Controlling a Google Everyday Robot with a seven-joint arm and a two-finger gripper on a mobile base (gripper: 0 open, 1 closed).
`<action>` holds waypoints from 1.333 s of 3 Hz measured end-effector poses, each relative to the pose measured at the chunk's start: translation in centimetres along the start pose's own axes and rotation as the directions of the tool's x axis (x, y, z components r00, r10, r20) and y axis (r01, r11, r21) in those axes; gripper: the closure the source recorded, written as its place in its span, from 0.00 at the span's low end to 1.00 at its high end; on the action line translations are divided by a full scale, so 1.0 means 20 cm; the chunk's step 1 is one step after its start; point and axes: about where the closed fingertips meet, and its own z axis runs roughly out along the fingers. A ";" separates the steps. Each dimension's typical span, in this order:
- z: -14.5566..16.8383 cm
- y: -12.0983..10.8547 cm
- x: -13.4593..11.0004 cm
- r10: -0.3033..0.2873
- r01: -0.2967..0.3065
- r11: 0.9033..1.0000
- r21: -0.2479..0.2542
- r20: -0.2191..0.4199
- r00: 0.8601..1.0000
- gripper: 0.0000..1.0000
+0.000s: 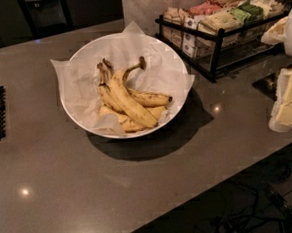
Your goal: Pick banana from white bowl
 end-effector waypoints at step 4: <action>0.10 0.07 -0.44 -0.266 0.287 0.953 -0.095 0.183 0.946 0.00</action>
Offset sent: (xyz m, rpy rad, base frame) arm 0.0048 0.0180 -0.0015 0.0356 0.0071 0.0806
